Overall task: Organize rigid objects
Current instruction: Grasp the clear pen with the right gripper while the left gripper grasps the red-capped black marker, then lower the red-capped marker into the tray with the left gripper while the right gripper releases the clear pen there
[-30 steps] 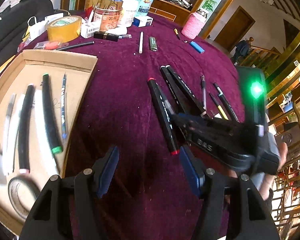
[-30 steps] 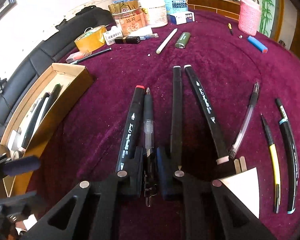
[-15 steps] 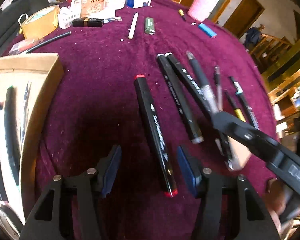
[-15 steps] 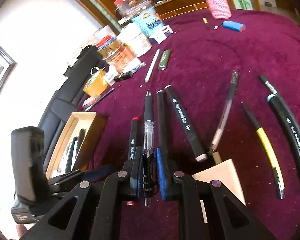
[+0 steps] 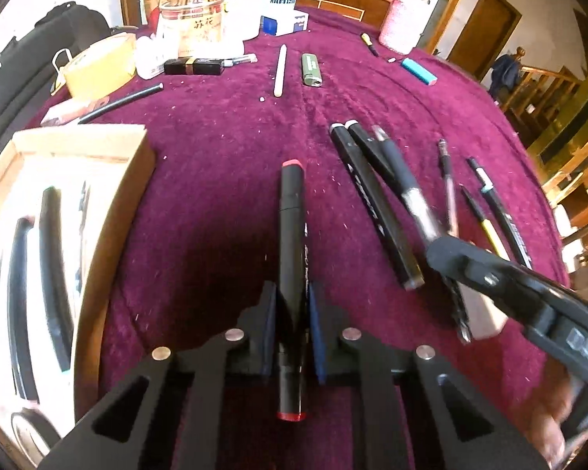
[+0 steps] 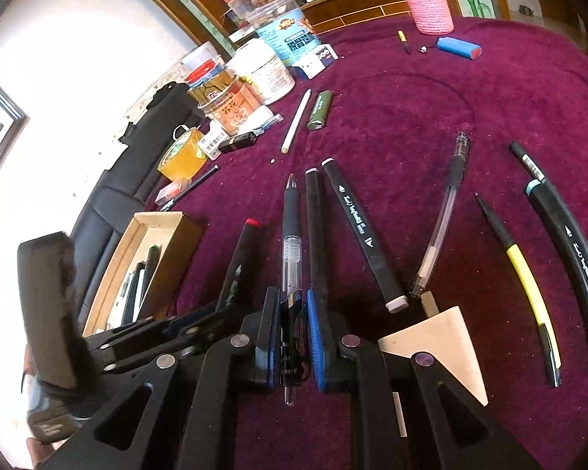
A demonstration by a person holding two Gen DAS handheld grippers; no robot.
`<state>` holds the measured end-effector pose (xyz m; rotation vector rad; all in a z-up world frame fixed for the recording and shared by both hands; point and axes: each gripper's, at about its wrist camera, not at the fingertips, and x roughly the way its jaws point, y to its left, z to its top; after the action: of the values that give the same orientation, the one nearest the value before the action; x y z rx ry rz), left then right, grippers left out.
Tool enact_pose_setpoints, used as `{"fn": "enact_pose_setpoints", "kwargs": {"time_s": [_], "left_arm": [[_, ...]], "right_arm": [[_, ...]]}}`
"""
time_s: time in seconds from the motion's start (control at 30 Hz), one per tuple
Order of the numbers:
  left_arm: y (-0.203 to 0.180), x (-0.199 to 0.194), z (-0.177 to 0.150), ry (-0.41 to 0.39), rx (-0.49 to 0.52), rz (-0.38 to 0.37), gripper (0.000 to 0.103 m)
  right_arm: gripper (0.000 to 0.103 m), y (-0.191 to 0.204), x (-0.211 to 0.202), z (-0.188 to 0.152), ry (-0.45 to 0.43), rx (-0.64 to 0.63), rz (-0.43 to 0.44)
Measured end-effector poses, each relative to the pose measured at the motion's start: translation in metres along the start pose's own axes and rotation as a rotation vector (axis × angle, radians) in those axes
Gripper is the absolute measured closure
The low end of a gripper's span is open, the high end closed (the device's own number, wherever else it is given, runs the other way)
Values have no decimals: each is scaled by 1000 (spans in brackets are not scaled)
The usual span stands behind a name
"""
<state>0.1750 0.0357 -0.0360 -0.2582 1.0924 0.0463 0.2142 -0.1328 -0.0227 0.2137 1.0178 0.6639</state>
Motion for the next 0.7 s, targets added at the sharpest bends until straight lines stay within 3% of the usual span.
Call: {"fn": "enact_pose_setpoints", "kwargs": {"time_s": [0.2, 0.37, 0.6, 0.7], "left_arm": [[18, -38, -20, -50, -62, -126, 88], [53, -78, -31, -101, -129, -186, 88], [114, -122, -45, -168, -188, -193, 88], [146, -133, -48, -183, -227, -194, 88]], "right_arm": [[88, 10, 5, -5, 3, -46, 10], [88, 23, 10, -10, 7, -105, 3], [88, 42, 13, -18, -32, -139, -72], [88, 75, 7, -29, -31, -157, -25]]}}
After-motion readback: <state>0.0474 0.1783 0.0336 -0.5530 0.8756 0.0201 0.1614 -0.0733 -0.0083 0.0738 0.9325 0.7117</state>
